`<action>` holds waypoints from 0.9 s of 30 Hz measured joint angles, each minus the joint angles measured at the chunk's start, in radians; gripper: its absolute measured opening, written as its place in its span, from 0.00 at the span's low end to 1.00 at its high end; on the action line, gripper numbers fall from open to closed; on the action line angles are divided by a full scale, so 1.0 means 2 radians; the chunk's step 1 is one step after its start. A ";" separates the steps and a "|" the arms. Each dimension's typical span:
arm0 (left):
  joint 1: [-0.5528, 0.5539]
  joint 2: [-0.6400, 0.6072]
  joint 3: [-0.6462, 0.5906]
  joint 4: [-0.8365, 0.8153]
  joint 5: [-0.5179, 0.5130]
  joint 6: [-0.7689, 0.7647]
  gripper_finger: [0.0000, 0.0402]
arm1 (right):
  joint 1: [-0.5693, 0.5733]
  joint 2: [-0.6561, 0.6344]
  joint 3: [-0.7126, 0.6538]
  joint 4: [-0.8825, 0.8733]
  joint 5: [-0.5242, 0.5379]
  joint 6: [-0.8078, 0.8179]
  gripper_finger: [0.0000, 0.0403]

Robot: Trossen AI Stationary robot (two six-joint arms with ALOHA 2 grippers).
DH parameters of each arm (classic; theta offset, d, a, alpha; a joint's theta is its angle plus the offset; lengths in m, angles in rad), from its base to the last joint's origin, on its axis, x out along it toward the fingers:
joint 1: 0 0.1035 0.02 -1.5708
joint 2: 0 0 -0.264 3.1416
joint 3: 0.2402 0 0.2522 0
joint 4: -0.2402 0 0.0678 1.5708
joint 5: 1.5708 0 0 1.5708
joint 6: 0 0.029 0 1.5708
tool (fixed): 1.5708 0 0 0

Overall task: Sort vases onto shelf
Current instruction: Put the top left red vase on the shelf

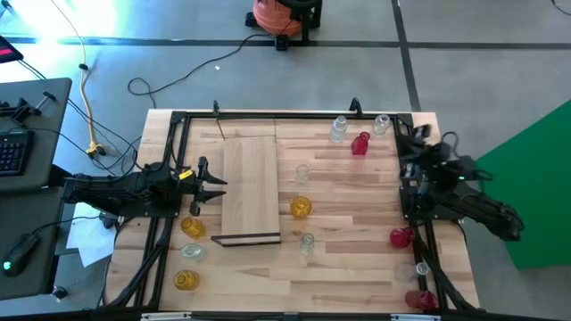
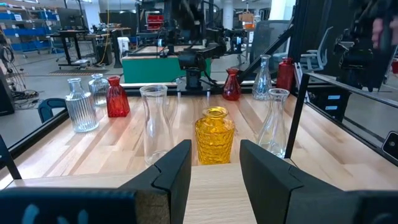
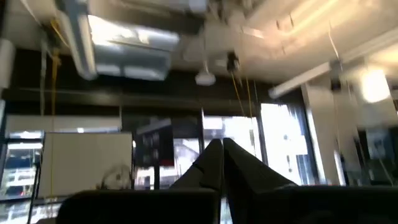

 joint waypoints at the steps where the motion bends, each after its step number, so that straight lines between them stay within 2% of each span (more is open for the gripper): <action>1: 0.000 0.000 0.000 0.000 0.000 0.000 0.32 | 0.000 0.002 0.017 -0.005 -0.003 -0.005 0.00; 6: 0.000 0.000 0.000 0.002 0.000 0.000 0.32 | 0.000 0.064 0.117 -0.009 -0.035 -0.008 0.00; 13: 0.001 0.000 0.000 0.002 -0.002 0.000 0.32 | 0.000 0.271 0.297 -0.040 -0.096 -0.007 0.00; 16: 0.001 0.000 0.000 0.002 -0.007 0.000 0.32 | 0.000 0.367 0.383 -0.043 -0.117 0.043 0.00; 21: 0.001 0.000 0.000 0.003 -0.002 -0.003 0.32 | 0.000 0.506 0.527 -0.060 -0.119 0.219 0.00; 27: 0.001 0.000 0.000 0.003 0.000 -0.078 0.32 | 0.000 0.620 0.670 -0.145 -0.121 0.251 0.00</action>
